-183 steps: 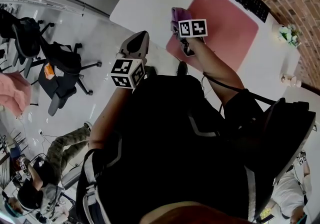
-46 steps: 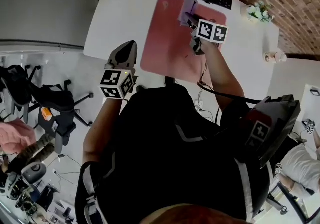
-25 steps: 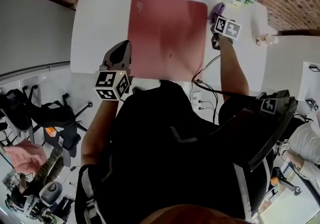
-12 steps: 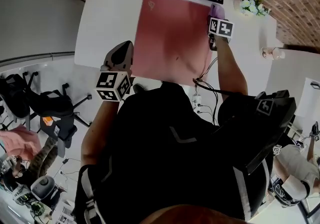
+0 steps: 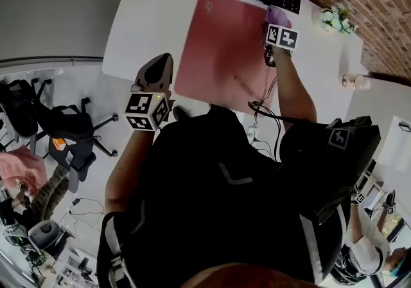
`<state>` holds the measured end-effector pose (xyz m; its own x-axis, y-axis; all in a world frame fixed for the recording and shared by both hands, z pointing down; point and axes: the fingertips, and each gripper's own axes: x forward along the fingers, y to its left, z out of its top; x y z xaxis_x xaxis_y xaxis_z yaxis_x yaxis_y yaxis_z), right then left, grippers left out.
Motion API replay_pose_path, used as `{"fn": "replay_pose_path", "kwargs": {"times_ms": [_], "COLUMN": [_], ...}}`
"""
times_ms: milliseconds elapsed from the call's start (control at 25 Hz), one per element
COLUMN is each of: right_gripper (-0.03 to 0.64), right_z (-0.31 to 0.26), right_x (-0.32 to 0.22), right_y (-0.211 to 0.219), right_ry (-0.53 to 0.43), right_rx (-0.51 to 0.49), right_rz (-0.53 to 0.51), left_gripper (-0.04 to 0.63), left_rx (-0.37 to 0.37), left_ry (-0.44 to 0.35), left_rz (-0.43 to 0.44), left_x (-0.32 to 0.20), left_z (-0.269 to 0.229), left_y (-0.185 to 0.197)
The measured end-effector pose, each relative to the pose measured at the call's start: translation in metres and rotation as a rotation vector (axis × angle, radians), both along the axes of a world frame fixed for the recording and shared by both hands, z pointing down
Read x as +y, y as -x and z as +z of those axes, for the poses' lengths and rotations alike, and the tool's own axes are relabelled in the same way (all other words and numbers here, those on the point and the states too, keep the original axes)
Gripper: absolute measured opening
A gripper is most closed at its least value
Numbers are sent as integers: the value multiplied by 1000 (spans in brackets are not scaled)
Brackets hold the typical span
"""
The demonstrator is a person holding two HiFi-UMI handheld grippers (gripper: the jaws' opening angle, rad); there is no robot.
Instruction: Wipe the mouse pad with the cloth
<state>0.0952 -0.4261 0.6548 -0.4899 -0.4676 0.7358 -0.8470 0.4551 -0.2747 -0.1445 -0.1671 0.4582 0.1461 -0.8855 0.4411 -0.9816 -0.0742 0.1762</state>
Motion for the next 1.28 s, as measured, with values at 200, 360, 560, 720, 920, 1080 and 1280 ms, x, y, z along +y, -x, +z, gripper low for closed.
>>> {"fn": "replay_pose_path", "kwargs": {"times_ms": [200, 360, 560, 720, 920, 1080, 1280], "right_gripper": [55, 55, 55, 55, 55, 55, 55], "right_z": [-1, 2, 2, 1, 1, -1, -1], "right_x": [1, 2, 8, 13, 18, 20, 23], "right_y": [26, 47, 68, 89, 115, 134, 162], "right_ry": [9, 12, 19, 26, 28, 30, 43], "right_rx": [-24, -31, -33, -41, -48, -64, -91], "right_rz": [-37, -67, -106, -145, -191, -205, -228], "left_gripper": [3, 3, 3, 2, 2, 2, 2], "left_rx": [-4, -11, -15, -17, -20, -21, -18], "left_ry": [4, 12, 17, 19, 26, 31, 42], "left_rz": [-35, -63, -92, -115, -152, -174, -209], "left_x": [9, 19, 31, 40, 51, 59, 71], "left_z": [0, 2, 1, -1, 0, 1, 4], "left_y": [10, 19, 28, 35, 44, 50, 58]}}
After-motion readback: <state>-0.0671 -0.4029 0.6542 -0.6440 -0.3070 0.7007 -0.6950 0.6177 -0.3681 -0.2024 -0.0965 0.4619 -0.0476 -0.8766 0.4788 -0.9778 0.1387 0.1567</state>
